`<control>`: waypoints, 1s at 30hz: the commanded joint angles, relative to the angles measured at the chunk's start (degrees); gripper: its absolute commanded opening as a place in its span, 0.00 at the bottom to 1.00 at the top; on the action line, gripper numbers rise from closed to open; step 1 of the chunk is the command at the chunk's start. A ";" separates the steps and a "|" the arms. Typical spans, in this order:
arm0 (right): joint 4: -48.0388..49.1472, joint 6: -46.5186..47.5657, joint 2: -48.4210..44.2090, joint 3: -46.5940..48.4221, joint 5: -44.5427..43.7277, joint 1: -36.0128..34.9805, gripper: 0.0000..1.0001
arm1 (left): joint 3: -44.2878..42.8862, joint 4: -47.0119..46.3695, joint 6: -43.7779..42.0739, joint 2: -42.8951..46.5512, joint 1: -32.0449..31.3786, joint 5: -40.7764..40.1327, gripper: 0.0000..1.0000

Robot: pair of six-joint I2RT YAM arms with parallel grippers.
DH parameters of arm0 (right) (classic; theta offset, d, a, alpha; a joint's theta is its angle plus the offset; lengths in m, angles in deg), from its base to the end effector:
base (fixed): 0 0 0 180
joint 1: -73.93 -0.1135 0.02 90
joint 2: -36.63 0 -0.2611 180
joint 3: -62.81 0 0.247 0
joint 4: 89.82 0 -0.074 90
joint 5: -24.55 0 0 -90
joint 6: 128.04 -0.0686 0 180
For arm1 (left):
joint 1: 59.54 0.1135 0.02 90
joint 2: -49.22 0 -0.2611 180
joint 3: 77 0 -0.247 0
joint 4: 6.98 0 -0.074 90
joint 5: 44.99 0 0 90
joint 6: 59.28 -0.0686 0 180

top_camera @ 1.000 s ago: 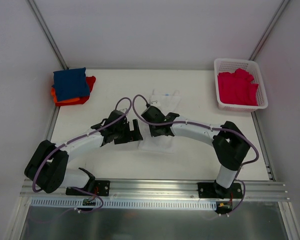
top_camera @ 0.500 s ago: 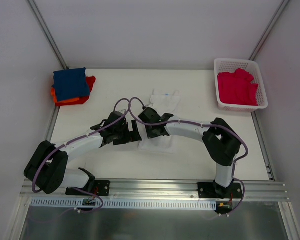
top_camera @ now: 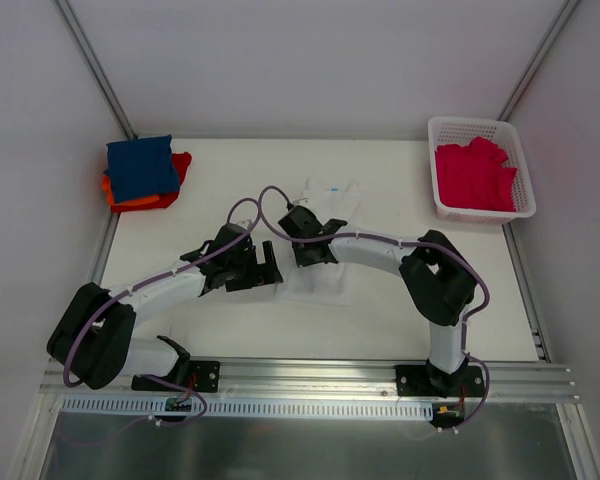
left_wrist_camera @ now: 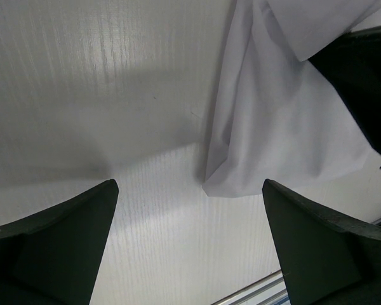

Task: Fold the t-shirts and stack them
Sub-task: Fold the tshirt

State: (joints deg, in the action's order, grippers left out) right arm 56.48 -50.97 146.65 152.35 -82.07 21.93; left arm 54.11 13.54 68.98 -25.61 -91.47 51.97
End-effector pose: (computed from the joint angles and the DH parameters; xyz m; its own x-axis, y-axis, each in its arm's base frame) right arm 0.2756 0.3209 0.1591 -0.6325 -0.4612 -0.6223 -0.5238 0.8465 -0.0951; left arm 0.2262 -0.1507 0.1545 -0.8520 -0.1933 -0.4865 0.0869 0.8642 -0.4955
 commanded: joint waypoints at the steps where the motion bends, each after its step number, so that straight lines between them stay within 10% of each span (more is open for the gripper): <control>1: 0.57 2.64 0.28 3.35 -2.97 1.90 0.00 | 0.55 -0.22 0.76 1.70 -0.42 -0.63 0.99; 30: -1.36 7.31 -10.16 1.17 -8.87 15.18 0.05 | -1.47 -0.39 -0.29 -0.85 -1.04 -0.98 0.99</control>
State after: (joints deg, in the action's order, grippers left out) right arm 56.33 -43.45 144.20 156.13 -90.46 37.18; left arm 54.15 13.34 69.00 -27.16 -92.19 51.92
